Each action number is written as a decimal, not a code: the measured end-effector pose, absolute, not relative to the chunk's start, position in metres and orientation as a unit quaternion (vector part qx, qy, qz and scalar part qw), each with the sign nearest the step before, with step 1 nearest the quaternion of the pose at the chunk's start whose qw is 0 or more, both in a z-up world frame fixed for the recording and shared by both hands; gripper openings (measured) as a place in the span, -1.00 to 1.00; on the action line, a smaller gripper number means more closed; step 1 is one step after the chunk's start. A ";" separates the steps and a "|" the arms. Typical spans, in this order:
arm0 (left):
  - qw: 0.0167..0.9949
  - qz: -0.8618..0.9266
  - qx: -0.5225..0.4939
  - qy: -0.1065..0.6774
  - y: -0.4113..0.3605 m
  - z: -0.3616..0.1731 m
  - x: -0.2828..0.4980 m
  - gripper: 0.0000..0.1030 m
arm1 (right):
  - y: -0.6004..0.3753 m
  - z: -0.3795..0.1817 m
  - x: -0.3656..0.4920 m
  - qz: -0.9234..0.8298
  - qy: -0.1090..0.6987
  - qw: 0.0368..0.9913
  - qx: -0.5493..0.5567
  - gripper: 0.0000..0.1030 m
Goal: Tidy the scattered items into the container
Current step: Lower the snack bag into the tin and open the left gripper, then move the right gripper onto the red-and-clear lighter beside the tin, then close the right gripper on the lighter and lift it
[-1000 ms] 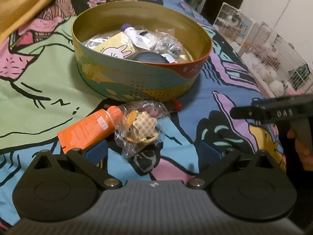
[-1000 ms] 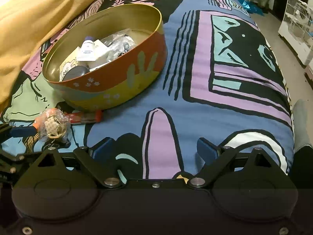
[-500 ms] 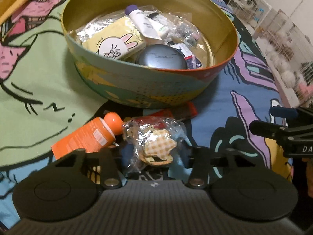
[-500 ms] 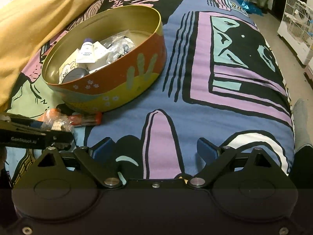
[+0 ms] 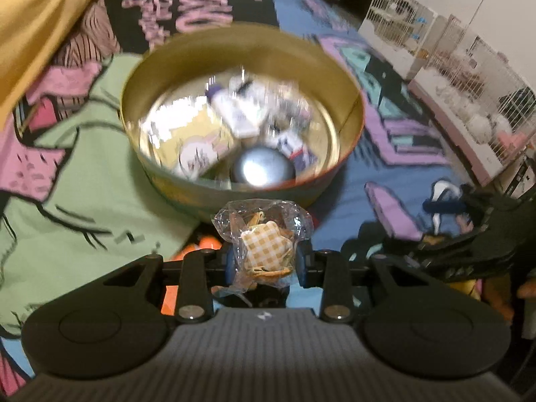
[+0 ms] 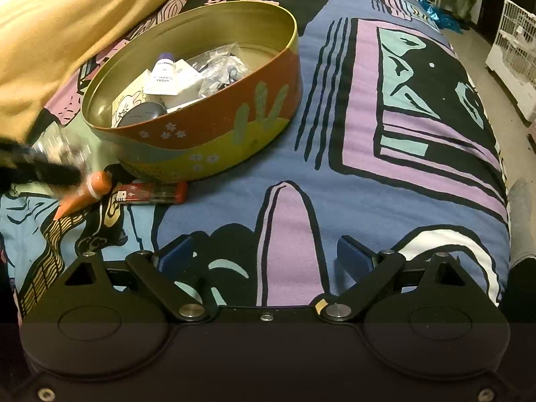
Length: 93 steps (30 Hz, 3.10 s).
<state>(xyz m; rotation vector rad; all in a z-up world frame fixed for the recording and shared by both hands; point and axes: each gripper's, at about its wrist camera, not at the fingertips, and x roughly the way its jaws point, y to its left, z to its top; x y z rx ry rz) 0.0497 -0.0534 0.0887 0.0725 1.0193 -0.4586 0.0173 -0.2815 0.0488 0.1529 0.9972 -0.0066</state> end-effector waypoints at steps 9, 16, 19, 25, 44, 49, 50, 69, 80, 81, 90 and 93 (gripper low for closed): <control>0.869 -0.221 0.042 0.440 -0.061 0.150 0.078 -0.28 | -0.281 0.048 0.017 0.001 0.481 0.874 0.072 0.80; 0.880 -0.213 0.067 0.419 -0.083 0.180 0.113 -0.28 | -0.279 0.046 0.020 0.005 0.483 0.873 0.072 0.80; 0.885 -0.202 0.067 0.415 -0.093 0.182 0.131 -0.28 | -0.280 0.045 0.020 0.004 0.485 0.871 0.073 0.80; 0.883 -0.194 0.020 0.427 -0.105 0.177 0.165 0.42 | -0.282 0.044 0.023 0.002 0.488 0.869 0.079 0.80; 0.871 -0.132 -0.021 0.472 -0.021 0.116 0.126 0.98 | -0.280 0.040 0.025 0.008 0.491 0.867 0.081 0.80; 0.862 -0.134 -0.022 0.488 -0.005 0.083 0.098 0.98 | -0.276 0.038 0.025 0.012 0.491 0.867 0.079 0.80; 0.861 -0.135 -0.020 0.491 -0.002 0.077 0.093 0.98 | -0.275 0.038 0.024 0.013 0.491 0.868 0.077 0.80; 0.877 -0.103 -0.109 0.456 0.046 0.015 0.014 1.00 | -0.244 0.038 0.021 0.021 0.485 0.871 0.070 0.82; 0.901 -0.116 -0.094 0.408 0.039 0.016 0.003 1.00 | -0.193 0.032 0.071 0.008 0.506 0.859 0.076 0.83; 0.901 -0.117 -0.094 0.407 0.039 0.015 0.003 1.00 | -0.190 0.031 0.076 0.008 0.509 0.857 0.080 0.83; 0.900 -0.101 -0.133 0.402 0.052 0.013 0.006 1.00 | -0.167 0.017 0.105 -0.006 0.521 0.851 0.066 0.84; 0.901 -0.097 -0.137 0.400 0.053 0.012 0.006 1.00 | -0.161 0.013 0.111 -0.019 0.523 0.850 0.059 0.86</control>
